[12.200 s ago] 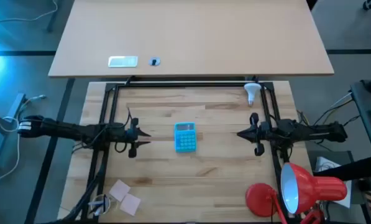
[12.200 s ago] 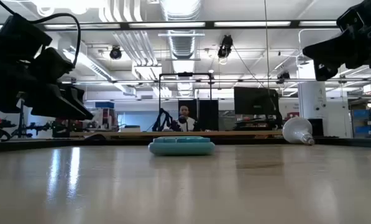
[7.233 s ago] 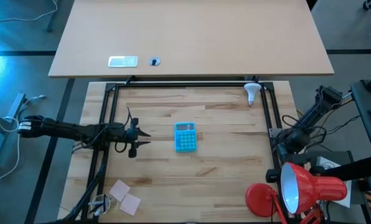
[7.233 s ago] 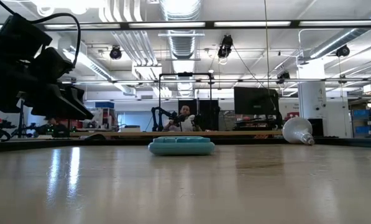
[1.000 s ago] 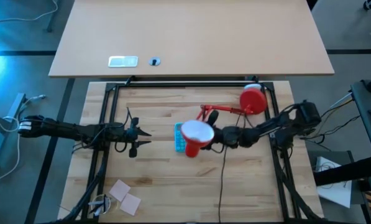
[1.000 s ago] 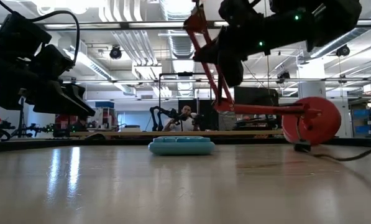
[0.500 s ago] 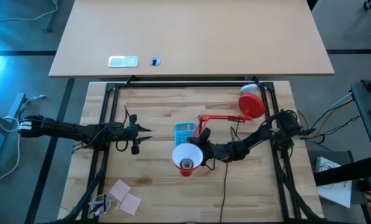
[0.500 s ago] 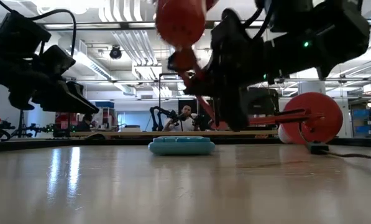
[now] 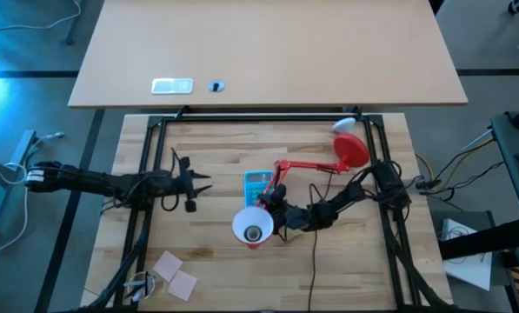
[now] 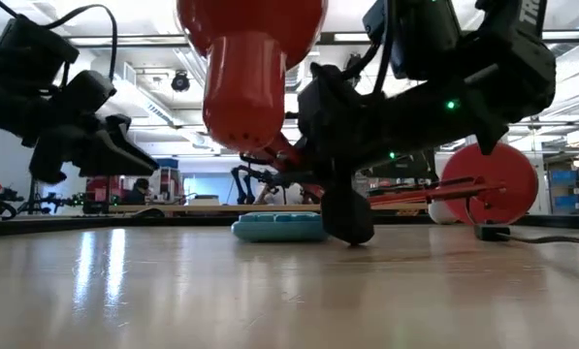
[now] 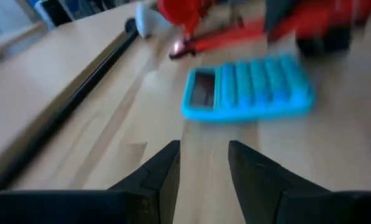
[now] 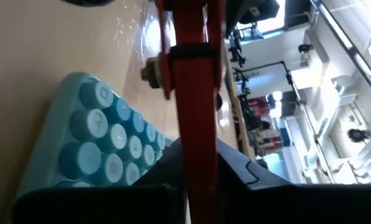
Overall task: Screw lightbulb
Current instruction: Prepare the orange desk lamp on the center
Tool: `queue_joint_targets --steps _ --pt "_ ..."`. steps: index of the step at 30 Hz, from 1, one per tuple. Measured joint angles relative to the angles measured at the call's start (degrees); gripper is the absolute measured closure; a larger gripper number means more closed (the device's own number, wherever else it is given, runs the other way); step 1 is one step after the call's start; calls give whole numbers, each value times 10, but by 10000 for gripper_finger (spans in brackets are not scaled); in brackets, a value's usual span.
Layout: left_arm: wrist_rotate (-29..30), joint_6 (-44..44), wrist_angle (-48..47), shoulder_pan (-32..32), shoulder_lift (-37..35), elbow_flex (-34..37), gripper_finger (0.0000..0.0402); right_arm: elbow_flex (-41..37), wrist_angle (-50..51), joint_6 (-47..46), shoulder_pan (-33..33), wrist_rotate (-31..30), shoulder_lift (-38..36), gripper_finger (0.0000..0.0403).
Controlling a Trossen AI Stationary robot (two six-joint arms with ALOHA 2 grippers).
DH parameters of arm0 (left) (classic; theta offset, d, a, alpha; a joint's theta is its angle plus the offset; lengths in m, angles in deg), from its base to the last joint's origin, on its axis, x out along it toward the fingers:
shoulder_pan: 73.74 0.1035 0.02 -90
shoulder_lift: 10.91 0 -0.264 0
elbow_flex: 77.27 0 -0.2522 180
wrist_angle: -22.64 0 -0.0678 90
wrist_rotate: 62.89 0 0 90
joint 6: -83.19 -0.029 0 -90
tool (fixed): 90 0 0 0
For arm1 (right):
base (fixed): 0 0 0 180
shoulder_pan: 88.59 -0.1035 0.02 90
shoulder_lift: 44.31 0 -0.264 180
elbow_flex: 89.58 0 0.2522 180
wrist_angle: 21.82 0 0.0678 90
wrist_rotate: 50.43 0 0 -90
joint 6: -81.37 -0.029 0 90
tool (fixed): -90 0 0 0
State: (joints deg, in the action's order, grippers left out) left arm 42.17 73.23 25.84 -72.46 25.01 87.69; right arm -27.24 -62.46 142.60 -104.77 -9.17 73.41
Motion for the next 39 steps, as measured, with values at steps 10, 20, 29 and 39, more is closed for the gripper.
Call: queue_joint_targets --steps 10,20,29,39 --pt "7 388 189 1 16 -1 274 1 18 20 1 -10 -5 349" --pt "-20 430 274 -144 104 -2 272 0 34 4 3 -9 -11 340" --pt "199 363 250 -328 273 -75 243 -1 36 -52 4 21 -23 297" --pt "194 331 -61 -367 385 -295 225 0 149 -129 3 44 -47 272"
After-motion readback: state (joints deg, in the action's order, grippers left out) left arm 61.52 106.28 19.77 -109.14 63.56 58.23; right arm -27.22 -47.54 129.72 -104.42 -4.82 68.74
